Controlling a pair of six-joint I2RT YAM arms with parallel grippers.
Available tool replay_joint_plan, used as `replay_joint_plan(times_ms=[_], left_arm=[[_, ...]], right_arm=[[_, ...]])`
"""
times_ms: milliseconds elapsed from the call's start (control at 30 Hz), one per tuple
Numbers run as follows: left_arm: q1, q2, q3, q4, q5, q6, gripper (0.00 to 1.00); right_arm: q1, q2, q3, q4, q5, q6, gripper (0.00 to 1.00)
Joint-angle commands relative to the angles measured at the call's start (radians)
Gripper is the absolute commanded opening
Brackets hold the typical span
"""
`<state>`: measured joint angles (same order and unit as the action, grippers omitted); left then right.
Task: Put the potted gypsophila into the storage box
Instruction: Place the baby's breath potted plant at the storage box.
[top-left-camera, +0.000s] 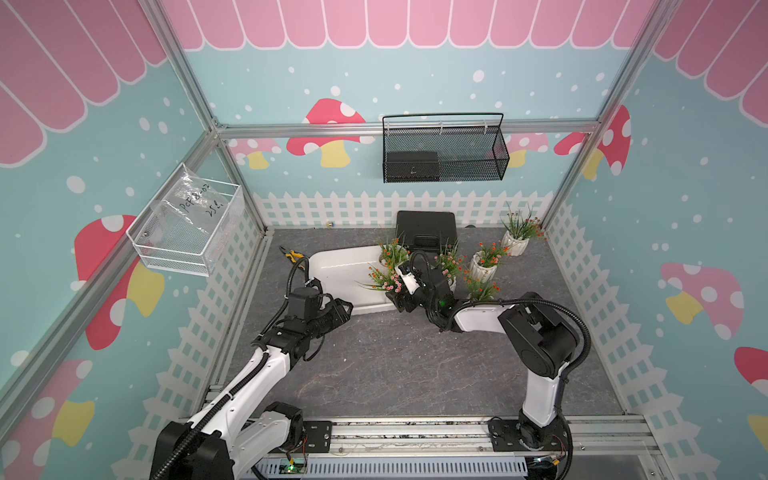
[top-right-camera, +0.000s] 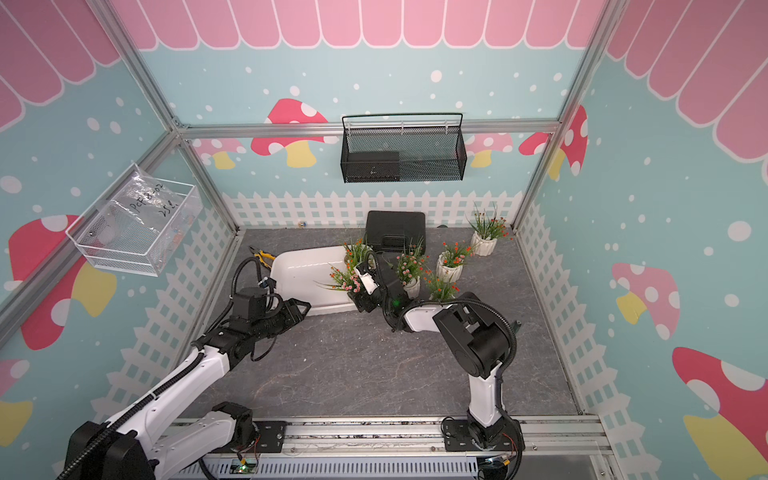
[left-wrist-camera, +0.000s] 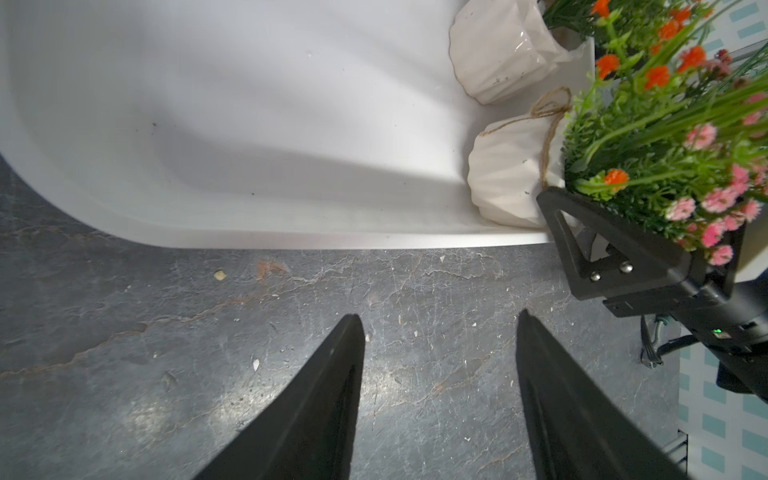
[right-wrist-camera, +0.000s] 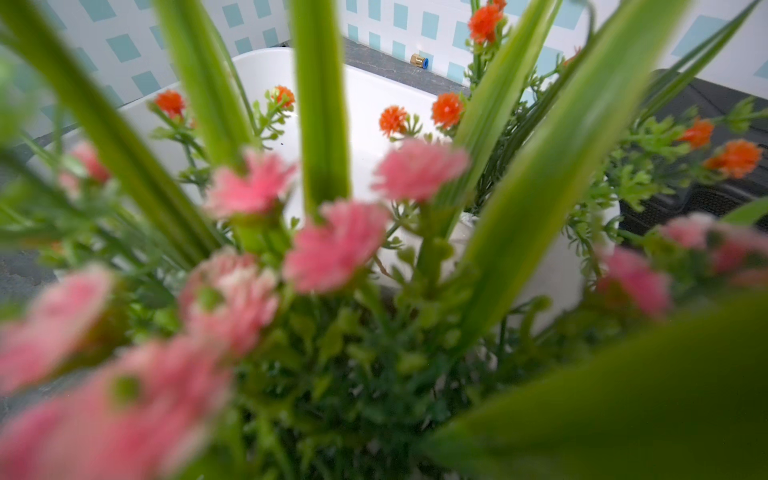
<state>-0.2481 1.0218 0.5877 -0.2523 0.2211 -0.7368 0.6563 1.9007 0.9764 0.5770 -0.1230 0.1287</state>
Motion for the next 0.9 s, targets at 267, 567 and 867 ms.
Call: replay_joint_plan(times_ms=[267,567,867], left_arm=[[0.007,-0.019,0.022,-0.025,-0.003,0.012,0.60],[0.007,-0.017,0.035,-0.042,-0.005,0.022,0.60],[0.008,-0.025,0.057,-0.071,-0.016,0.069,0.61]], right_arm=[[-0.016,0.073,0.101,0.057,0.006,-0.008,0.70],[-0.018,0.125,0.117,0.047,0.014,0.002,0.81],[-0.018,0.059,0.121,-0.013,-0.007,0.025,0.91]])
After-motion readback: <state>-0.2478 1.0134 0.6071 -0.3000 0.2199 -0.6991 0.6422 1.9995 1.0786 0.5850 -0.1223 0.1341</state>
